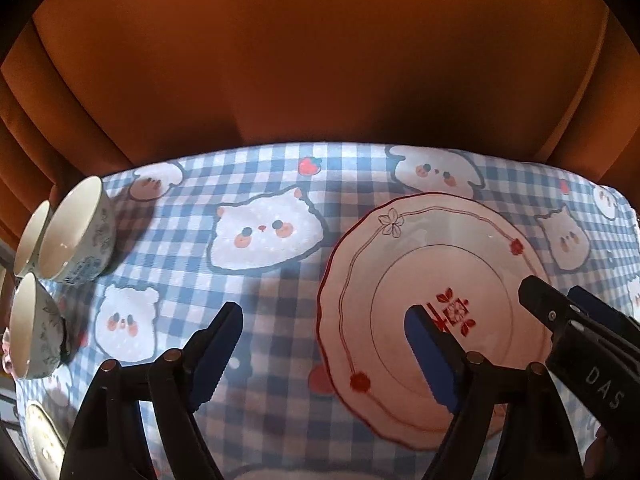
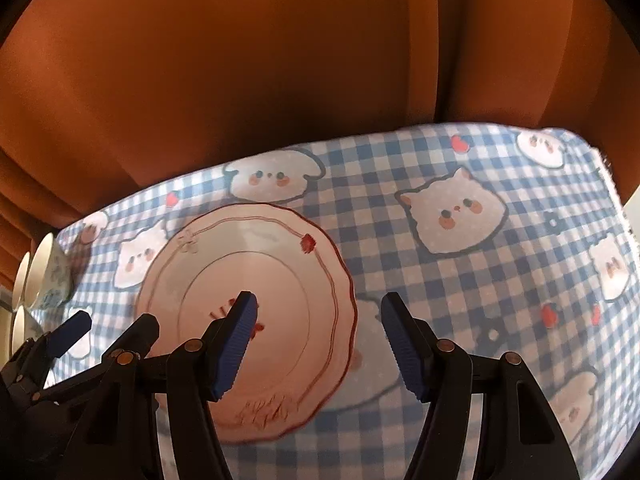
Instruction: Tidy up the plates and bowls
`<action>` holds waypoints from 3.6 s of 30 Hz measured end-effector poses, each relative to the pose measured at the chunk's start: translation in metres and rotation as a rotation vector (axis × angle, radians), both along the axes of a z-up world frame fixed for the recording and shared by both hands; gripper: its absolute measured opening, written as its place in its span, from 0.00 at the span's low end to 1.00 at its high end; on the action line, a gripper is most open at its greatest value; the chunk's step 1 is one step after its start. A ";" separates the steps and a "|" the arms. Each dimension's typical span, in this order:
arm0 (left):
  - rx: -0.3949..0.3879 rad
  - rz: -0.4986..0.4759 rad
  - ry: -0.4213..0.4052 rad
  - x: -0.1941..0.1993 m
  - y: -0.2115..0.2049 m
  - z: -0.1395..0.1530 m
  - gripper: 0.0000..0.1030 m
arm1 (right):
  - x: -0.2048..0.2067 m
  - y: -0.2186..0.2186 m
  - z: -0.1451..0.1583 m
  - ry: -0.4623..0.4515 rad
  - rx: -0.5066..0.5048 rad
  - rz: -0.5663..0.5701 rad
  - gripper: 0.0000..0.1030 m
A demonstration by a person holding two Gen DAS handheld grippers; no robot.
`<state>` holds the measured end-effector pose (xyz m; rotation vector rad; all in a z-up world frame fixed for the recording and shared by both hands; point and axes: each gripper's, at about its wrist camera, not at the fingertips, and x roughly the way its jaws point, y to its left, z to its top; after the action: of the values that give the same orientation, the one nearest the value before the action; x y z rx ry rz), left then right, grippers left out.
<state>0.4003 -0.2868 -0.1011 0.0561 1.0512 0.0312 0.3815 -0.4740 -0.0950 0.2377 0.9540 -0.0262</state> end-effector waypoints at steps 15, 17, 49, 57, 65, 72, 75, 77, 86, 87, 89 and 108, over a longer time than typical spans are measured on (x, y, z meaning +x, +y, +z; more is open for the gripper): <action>-0.012 -0.076 0.079 0.012 -0.020 -0.027 0.58 | 0.034 0.001 -0.023 0.033 -0.009 -0.003 0.42; -0.002 -0.084 0.079 0.011 -0.021 -0.028 0.58 | 0.032 0.000 -0.023 0.034 -0.006 -0.007 0.41; 0.001 -0.059 0.173 -0.107 0.008 -0.020 0.58 | -0.107 0.040 -0.030 0.160 -0.049 0.047 0.44; 0.016 -0.035 0.154 -0.100 0.007 -0.022 0.58 | -0.090 0.040 -0.041 0.194 -0.060 0.071 0.44; 0.052 -0.035 0.144 -0.097 0.005 -0.020 0.55 | -0.087 0.043 -0.040 0.193 -0.076 0.083 0.44; 0.042 -0.018 0.119 -0.103 0.012 -0.007 0.55 | -0.091 0.050 -0.030 0.178 -0.083 0.088 0.44; 0.036 -0.015 0.110 -0.108 0.015 0.001 0.55 | -0.096 0.053 -0.022 0.164 -0.089 0.086 0.44; 0.032 -0.015 0.099 -0.112 0.019 0.008 0.55 | -0.100 0.055 -0.016 0.156 -0.089 0.084 0.44; 0.019 -0.017 0.055 -0.135 0.046 0.036 0.55 | -0.125 0.078 0.013 0.107 -0.096 0.074 0.44; 0.018 -0.019 0.053 -0.137 0.049 0.037 0.55 | -0.129 0.081 0.015 0.103 -0.097 0.072 0.44; 0.015 -0.021 0.049 -0.144 0.059 0.042 0.55 | -0.137 0.091 0.020 0.094 -0.100 0.069 0.44; -0.015 -0.072 0.038 -0.200 0.184 0.068 0.55 | -0.196 0.210 0.050 0.071 -0.106 0.027 0.44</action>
<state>0.2003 -0.1028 -0.0330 0.0810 1.0865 -0.0432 0.1857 -0.2636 -0.0449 0.1261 1.0237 -0.0605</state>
